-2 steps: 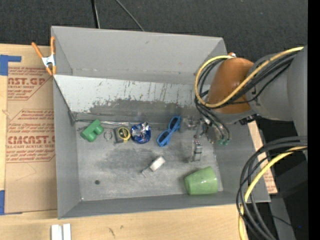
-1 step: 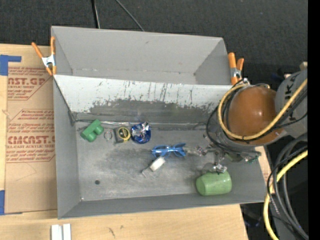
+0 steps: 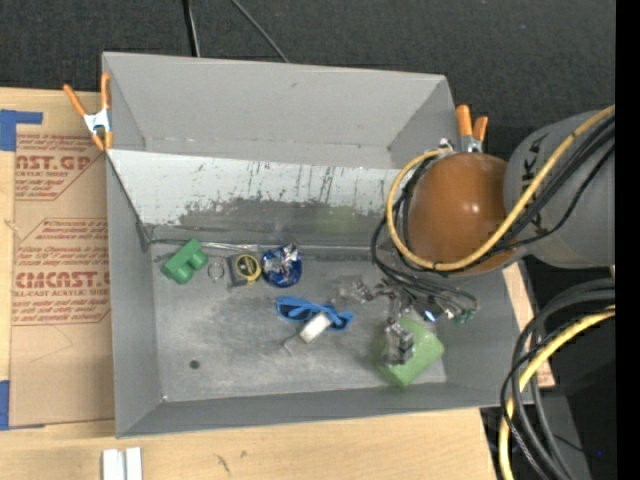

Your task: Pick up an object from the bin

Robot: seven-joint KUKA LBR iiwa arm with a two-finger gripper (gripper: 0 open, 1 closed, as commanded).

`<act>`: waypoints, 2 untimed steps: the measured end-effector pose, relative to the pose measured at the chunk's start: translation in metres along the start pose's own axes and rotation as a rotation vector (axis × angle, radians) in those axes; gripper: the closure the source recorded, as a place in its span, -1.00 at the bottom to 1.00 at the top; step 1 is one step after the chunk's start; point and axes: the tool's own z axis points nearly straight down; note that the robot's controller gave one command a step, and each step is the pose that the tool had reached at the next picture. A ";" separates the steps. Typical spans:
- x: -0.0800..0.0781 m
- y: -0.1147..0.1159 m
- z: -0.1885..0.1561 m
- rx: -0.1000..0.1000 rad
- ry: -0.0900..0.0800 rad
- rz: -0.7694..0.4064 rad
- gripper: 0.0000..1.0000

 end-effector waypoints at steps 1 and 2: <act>-0.070 0.014 0.046 -0.002 0.002 -0.031 -1.00; -0.067 0.011 0.043 0.001 0.004 -0.025 1.00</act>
Offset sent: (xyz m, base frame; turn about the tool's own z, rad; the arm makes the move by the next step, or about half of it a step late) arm 0.0495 0.0452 -0.0429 -0.0241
